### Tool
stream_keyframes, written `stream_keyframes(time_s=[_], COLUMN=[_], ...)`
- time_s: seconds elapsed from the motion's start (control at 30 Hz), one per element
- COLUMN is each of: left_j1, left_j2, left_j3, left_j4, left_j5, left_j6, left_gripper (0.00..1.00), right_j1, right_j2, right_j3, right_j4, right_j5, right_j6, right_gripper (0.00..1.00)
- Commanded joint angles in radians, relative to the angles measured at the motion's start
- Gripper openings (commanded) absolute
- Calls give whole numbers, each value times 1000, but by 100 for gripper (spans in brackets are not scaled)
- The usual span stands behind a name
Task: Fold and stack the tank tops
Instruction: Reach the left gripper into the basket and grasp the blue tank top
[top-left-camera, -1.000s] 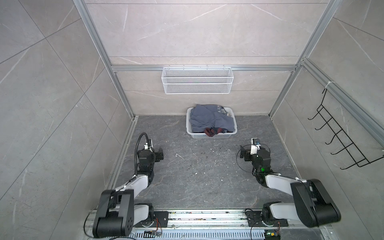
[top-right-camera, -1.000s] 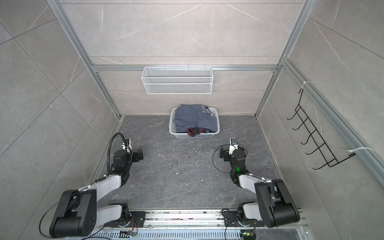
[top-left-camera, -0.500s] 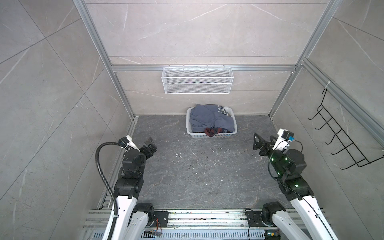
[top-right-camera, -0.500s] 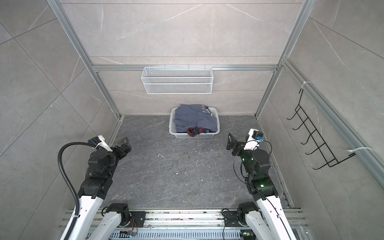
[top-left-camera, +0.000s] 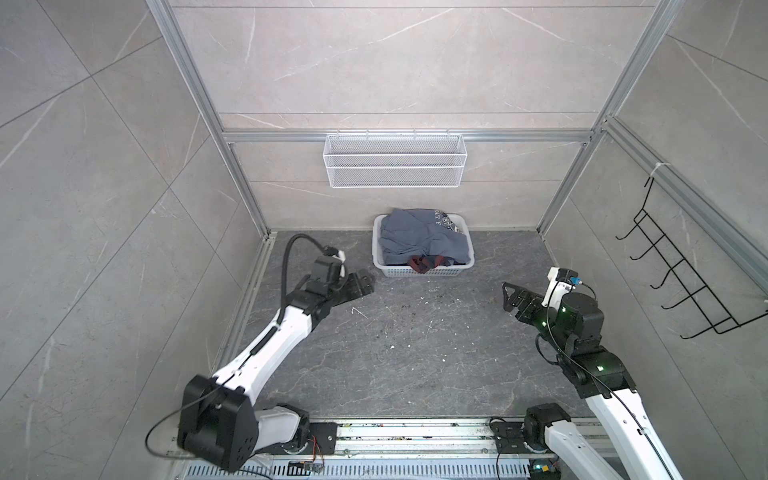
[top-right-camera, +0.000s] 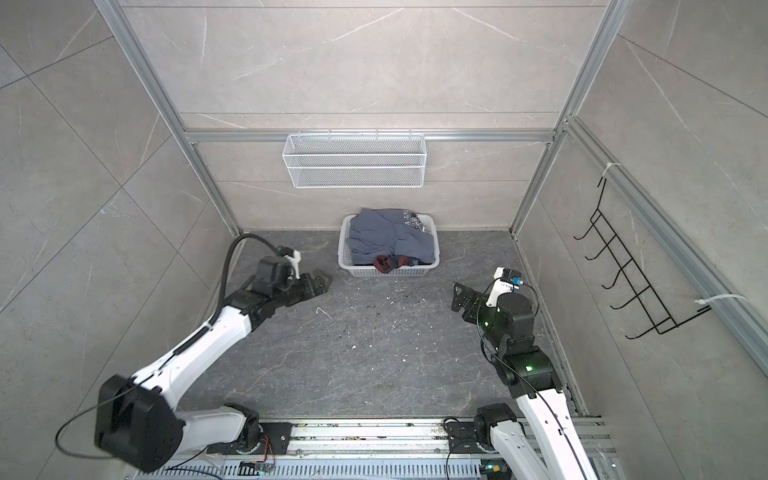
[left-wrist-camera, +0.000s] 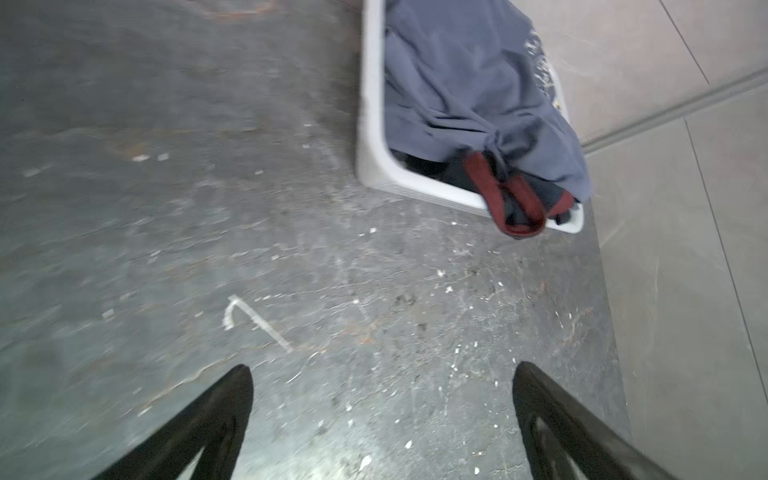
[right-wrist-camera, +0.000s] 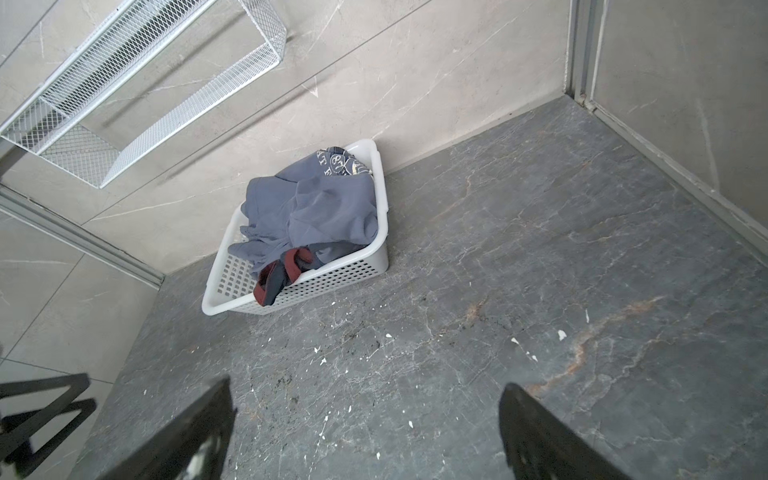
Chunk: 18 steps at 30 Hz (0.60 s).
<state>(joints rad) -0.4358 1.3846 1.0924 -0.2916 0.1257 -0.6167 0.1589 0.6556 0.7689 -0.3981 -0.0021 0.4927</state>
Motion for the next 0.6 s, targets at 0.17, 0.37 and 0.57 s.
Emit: stream_keyframes(time_s=[0.17,0.37,0.57], left_j1=[-140,-170,-175], left_j2=[523,884,1096], left_j3=[616,1099,1327], left_j4=[-101,-257,-207], left_j5=[-41,-57,7], left_j6=[52,68,46], left_gripper=[97,87,75], right_j1=[5,4,5], right_j2=[-81,-89,-101], right_j3=[-29,-27,-54], right_j4=[-30,-58,-60], right_j5=[-104,-132,-142], right_j6=[98,72,56], right_gripper=[100,99,99])
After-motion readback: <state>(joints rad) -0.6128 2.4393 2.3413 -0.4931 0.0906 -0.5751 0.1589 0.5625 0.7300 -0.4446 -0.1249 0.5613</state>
